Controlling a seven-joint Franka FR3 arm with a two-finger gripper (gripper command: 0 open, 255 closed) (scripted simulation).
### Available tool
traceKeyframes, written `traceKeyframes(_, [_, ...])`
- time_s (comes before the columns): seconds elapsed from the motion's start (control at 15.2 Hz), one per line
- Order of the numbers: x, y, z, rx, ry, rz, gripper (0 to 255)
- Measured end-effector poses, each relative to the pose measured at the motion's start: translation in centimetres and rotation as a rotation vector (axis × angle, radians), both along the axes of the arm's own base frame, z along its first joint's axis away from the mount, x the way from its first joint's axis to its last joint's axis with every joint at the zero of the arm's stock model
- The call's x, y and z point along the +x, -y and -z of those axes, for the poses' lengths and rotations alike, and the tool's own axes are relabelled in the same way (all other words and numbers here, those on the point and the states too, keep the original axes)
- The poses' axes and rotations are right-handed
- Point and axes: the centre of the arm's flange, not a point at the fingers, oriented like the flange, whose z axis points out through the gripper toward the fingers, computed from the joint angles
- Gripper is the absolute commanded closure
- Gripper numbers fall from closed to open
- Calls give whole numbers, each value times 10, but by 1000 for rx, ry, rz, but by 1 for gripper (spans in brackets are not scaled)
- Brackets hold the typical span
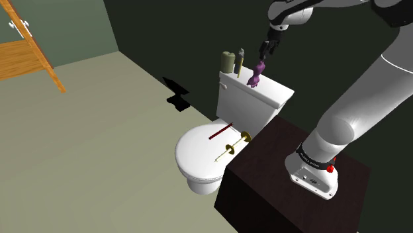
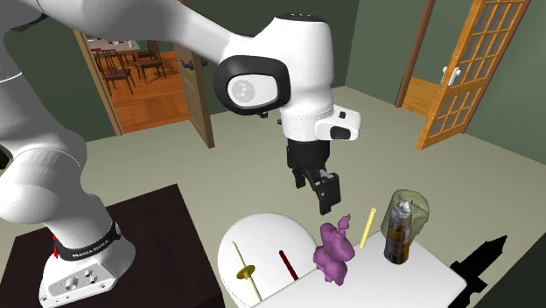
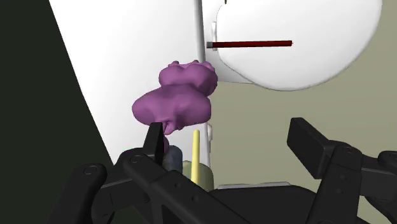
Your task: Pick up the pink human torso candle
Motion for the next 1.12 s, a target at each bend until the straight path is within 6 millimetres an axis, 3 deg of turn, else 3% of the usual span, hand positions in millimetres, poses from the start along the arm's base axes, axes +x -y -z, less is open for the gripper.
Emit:
traceKeyframes(0.33, [21,53,9,-6,50,33,0])
traceKeyframes(0.86, [23,61,48,-7,57,37,0])
traceKeyframes(0.92, [23,61,50,-7,57,37,255])
traceKeyframes(1.12, [23,62,51,-8,58,37,255])
